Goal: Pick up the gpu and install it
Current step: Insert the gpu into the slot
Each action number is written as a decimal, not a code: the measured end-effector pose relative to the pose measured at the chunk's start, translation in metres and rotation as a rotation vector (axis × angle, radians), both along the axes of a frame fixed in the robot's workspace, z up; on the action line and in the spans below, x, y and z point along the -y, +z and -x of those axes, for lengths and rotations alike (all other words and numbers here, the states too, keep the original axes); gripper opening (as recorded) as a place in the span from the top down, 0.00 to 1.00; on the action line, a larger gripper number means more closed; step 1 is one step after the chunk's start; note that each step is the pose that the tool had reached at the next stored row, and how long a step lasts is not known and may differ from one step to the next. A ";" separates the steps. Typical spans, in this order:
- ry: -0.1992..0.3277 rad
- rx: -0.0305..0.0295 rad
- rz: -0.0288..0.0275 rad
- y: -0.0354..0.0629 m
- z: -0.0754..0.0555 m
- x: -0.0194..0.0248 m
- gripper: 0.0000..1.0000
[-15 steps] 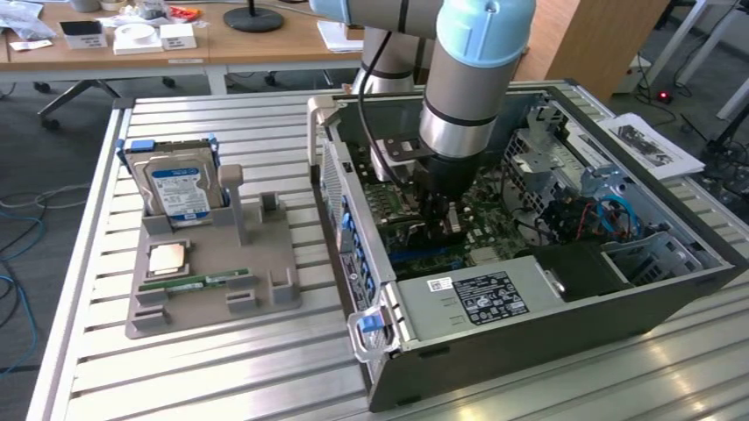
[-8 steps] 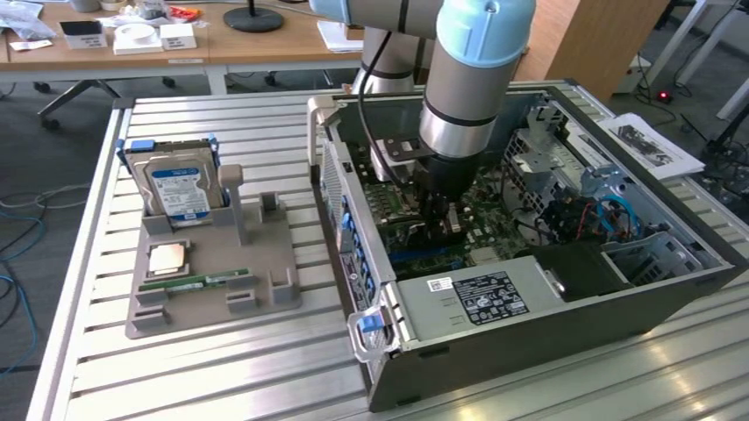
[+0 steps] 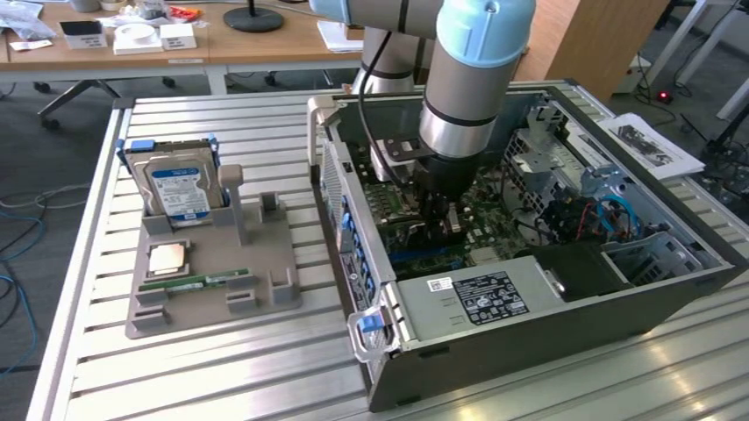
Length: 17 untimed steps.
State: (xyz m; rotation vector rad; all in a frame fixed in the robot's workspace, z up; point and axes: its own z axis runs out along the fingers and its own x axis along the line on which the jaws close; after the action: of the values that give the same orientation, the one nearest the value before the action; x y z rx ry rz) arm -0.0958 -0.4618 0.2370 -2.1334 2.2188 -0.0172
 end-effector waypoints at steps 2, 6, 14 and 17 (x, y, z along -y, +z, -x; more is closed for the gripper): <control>0.000 -0.0001 0.0000 0.0000 0.000 0.0000 0.73; 0.001 -0.0001 0.0000 0.0000 0.000 0.0000 0.73; 0.003 0.0001 -0.0002 0.0003 -0.001 -0.0001 0.73; 0.003 0.0001 -0.0002 0.0004 -0.001 0.0000 0.73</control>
State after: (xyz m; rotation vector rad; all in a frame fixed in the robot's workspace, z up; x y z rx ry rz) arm -0.0953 -0.4618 0.2374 -2.1367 2.2154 -0.0169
